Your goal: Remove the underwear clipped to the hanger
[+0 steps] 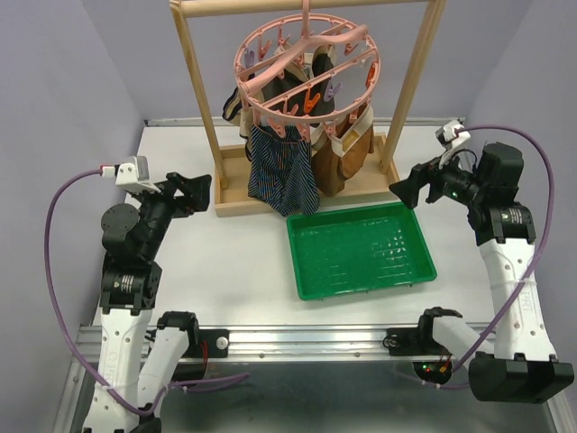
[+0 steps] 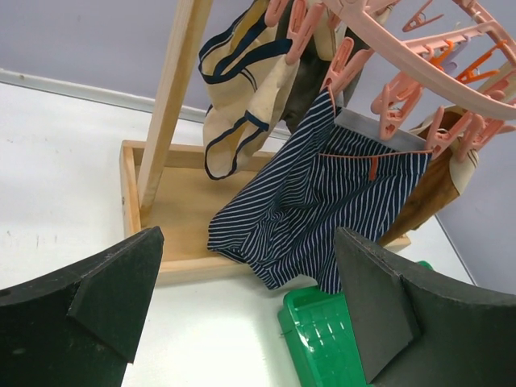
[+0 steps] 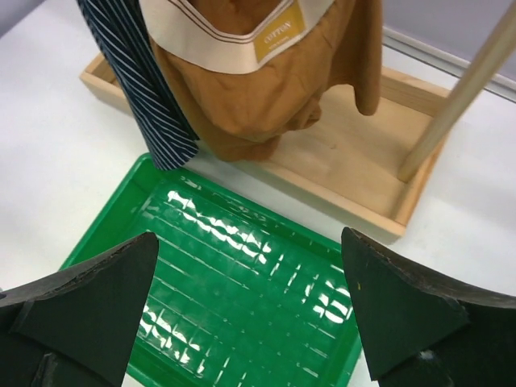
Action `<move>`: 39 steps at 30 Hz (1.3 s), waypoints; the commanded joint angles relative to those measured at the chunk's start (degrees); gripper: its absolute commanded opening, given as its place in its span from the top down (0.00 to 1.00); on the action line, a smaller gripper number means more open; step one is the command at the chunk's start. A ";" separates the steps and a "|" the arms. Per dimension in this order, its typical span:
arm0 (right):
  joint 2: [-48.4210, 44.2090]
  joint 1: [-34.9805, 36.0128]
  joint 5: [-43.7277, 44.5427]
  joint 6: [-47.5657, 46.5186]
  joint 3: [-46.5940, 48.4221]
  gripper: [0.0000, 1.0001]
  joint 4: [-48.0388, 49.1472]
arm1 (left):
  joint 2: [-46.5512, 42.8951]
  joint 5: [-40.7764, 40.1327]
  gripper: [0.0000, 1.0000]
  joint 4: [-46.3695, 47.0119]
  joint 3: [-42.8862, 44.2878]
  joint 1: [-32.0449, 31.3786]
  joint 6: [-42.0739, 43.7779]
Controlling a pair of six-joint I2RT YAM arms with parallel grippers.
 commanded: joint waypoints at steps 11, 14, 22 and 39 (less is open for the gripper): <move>8.81 0.01 -19.06 -5.41 3.44 0.00 29.13 | -4.55 6.55 0.01 7.42 -2.82 -0.34 0.01; 14.88 0.01 -19.51 -8.95 7.47 0.00 31.59 | -4.37 6.73 0.01 7.33 -2.64 -0.34 0.10; 25.25 0.01 -20.74 3.26 8.80 0.00 61.90 | -6.74 6.38 0.01 6.54 -3.87 -0.34 -0.69; 39.23 3.44 -19.07 9.42 19.61 0.05 68.96 | -6.75 6.03 0.01 6.10 -4.14 -0.34 -1.05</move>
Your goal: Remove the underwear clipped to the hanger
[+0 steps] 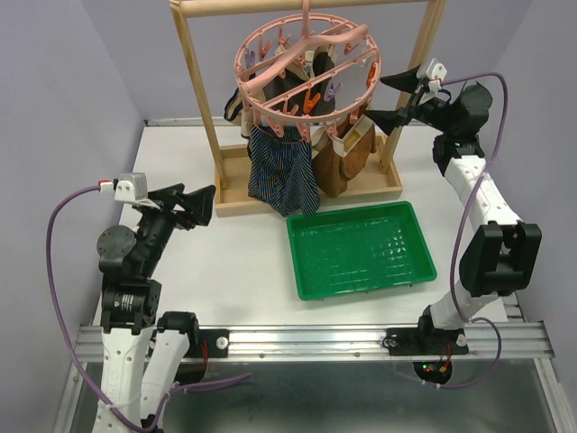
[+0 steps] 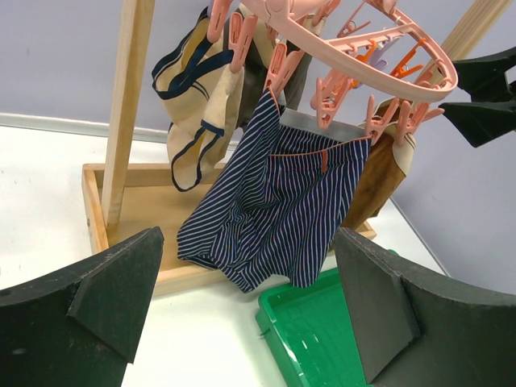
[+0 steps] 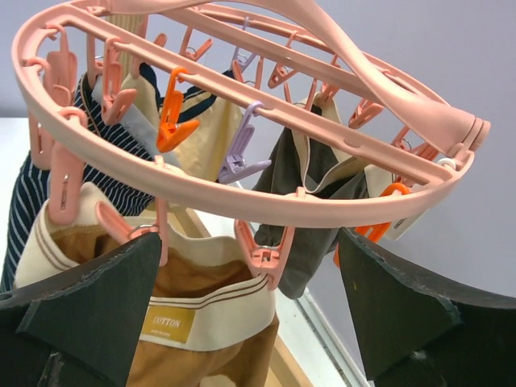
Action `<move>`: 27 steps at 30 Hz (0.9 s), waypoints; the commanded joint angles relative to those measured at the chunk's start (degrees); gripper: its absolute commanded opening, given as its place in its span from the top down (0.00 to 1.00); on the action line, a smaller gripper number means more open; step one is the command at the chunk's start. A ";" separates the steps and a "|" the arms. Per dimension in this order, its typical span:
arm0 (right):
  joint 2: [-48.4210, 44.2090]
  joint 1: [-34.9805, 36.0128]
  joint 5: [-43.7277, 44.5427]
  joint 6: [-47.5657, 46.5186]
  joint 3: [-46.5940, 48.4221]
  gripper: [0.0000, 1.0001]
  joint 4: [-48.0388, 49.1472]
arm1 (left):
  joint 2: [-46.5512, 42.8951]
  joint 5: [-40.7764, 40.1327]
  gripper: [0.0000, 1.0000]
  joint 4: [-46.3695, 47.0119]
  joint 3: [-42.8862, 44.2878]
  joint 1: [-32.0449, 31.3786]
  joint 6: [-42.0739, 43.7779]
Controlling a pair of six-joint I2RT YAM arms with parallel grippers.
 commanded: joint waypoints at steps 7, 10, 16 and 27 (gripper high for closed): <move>2.94 2.23 2.88 2.21 5.20 0.12 3.82 | -0.15 0.37 0.01 2.34 0.45 -0.23 -0.68; 3.20 2.23 2.97 2.03 4.85 0.15 3.82 | -0.32 0.28 0.01 2.42 0.28 -0.32 -1.11; 3.99 3.46 3.06 1.59 4.76 0.27 3.38 | -0.06 0.72 0.01 2.51 0.28 -0.32 -1.91; 5.49 5.04 5.52 1.77 6.86 0.41 2.77 | -0.94 2.30 0.01 3.92 -0.42 -0.32 -4.63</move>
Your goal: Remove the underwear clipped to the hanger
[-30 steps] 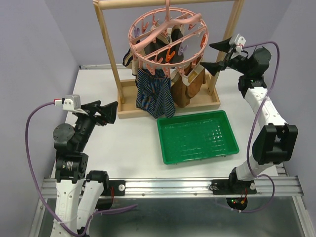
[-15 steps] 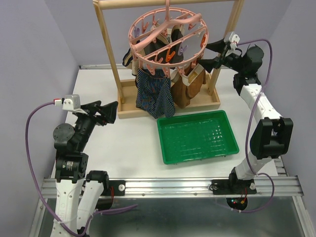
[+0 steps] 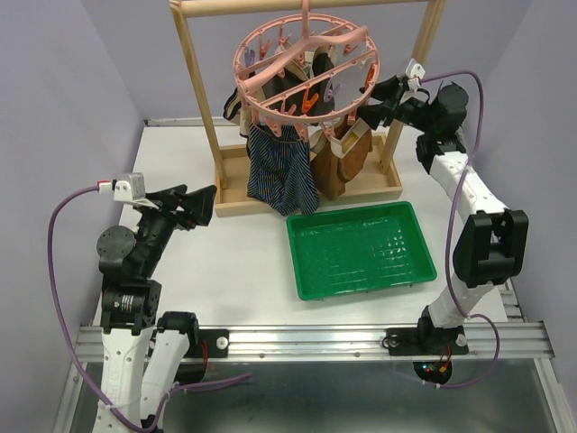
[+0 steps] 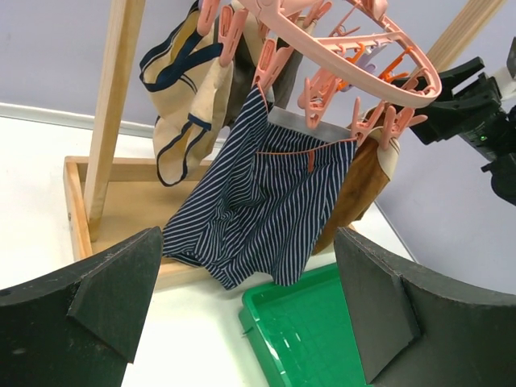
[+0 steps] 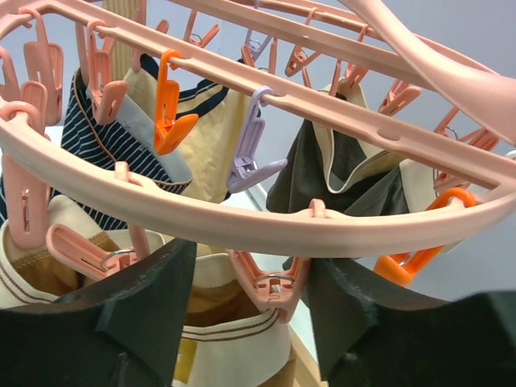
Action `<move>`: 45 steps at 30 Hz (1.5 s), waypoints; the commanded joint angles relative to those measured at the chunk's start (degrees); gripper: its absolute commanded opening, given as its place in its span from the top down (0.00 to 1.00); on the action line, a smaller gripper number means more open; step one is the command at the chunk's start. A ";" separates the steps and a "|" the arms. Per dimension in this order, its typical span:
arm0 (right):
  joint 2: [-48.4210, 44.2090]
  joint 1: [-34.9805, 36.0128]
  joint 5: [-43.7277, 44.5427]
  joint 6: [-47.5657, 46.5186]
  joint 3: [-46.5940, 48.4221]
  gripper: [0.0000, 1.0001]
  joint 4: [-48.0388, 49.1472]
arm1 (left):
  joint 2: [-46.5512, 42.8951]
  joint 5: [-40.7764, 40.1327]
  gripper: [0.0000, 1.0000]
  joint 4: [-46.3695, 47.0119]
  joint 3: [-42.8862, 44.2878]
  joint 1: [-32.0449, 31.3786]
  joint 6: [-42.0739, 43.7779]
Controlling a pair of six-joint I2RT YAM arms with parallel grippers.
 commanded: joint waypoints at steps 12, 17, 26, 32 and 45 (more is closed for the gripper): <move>-2.60 0.43 2.82 1.56 1.87 0.61 2.07 | 1.78 13.48 0.05 10.72 -1.50 -0.40 -5.07; -5.77 0.43 4.57 0.51 -1.82 0.28 0.75 | 3.01 15.16 0.05 12.57 -0.97 -0.76 -5.77; -12.36 0.34 11.24 -3.44 -6.13 0.00 -8.47 | 5.65 14.02 0.05 14.94 0.25 -4.53 -7.09; -17.80 -0.01 14.15 -5.03 -11.40 0.00 -13.40 | 9.16 6.39 0.06 16.44 1.31 -15.58 -6.56; -29.32 -1.86 18.28 -8.81 -23.61 0.00 -25.26 | 17.51 -7.07 0.07 18.20 2.28 -32.21 -6.12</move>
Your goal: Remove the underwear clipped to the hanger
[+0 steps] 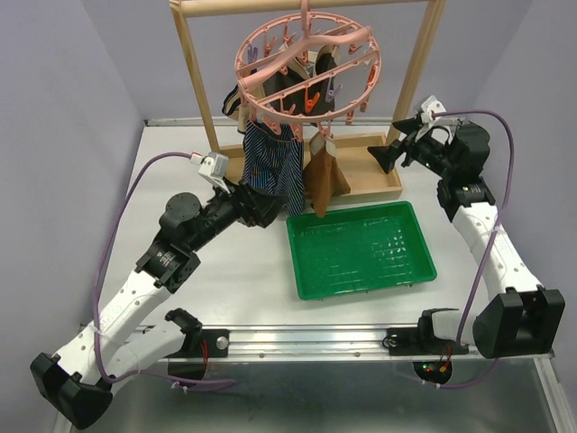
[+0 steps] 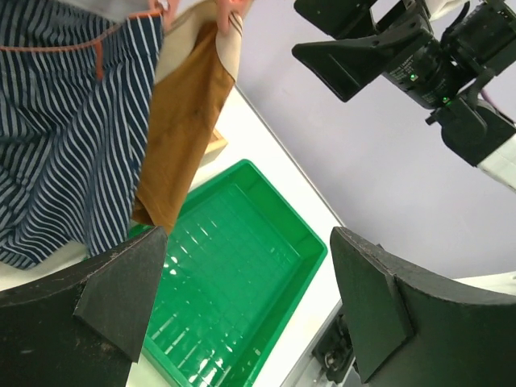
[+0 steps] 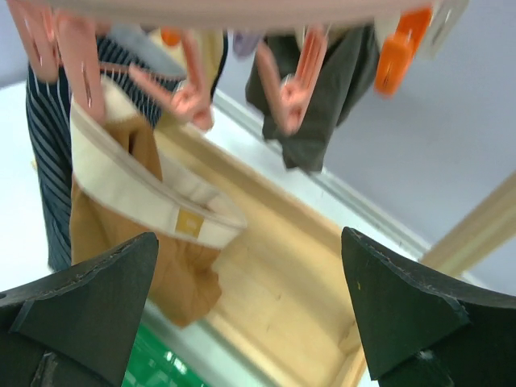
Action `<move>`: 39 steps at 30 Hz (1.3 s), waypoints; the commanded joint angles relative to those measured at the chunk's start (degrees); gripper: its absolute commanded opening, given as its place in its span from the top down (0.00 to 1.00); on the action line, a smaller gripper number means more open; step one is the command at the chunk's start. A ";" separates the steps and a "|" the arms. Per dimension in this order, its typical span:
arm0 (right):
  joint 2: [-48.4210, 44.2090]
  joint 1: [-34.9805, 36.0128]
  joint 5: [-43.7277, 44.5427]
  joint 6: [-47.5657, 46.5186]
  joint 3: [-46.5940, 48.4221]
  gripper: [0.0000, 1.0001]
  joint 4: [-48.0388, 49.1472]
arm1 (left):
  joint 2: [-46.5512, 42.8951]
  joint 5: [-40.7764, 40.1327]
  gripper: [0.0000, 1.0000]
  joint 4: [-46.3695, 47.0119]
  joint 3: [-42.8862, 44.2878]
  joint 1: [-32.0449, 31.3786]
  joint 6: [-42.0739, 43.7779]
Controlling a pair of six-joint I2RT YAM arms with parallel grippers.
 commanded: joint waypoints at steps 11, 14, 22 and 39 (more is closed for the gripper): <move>-13.16 -0.87 9.64 0.16 -13.79 0.00 -9.93 | 7.65 -12.69 0.07 5.20 7.02 -12.66 2.61; -15.70 -1.22 10.78 0.77 -16.95 0.00 -11.78 | 8.88 -15.32 0.07 5.11 8.07 -15.29 2.79; -18.61 -1.66 12.01 2.97 -21.70 0.00 -13.27 | 12.75 -24.81 0.06 5.72 9.92 -21.36 2.79; -21.78 -2.81 13.07 5.61 -27.59 0.00 -12.83 | 19.08 -31.85 0.05 8.27 15.19 -23.92 -1.43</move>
